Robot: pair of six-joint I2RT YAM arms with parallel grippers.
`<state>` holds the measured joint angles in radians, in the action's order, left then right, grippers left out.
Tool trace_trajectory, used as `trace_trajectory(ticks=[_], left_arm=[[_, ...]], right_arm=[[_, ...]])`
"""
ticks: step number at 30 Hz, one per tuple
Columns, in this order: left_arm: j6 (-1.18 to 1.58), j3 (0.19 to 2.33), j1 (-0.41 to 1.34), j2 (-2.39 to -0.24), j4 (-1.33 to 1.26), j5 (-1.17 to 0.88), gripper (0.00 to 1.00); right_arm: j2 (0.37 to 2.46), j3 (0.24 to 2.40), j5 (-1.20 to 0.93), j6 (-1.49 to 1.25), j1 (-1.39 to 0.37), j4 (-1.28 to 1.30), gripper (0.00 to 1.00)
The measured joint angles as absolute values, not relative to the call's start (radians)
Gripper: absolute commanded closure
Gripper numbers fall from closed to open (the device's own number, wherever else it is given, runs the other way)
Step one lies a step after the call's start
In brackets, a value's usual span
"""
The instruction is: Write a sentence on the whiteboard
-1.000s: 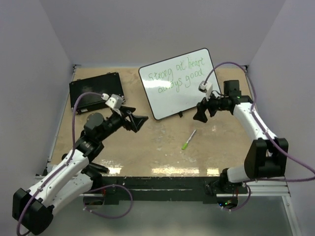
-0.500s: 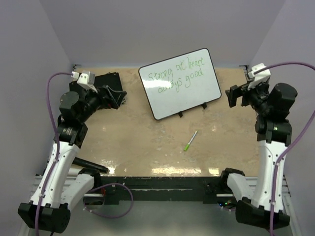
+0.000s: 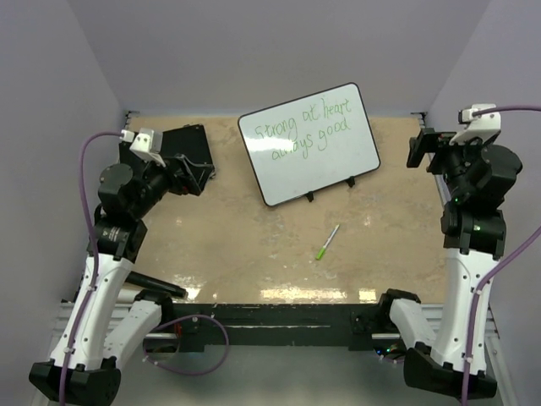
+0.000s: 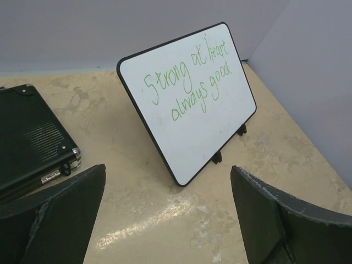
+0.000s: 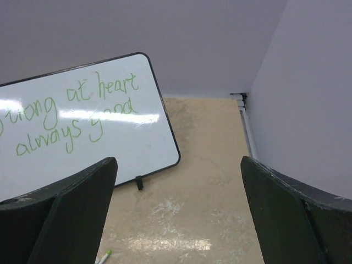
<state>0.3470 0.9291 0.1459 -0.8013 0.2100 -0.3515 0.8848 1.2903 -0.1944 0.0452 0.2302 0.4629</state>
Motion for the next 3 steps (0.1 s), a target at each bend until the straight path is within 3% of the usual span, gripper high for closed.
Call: trace_trajectory(ticks=[3], left_arm=[[0.347, 0.929, 0.146, -0.796, 0.211, -0.352, 0.00]], right_arm=[[0.876, 1.288, -0.178, 0.043, 0.230, 0.455, 0.01]])
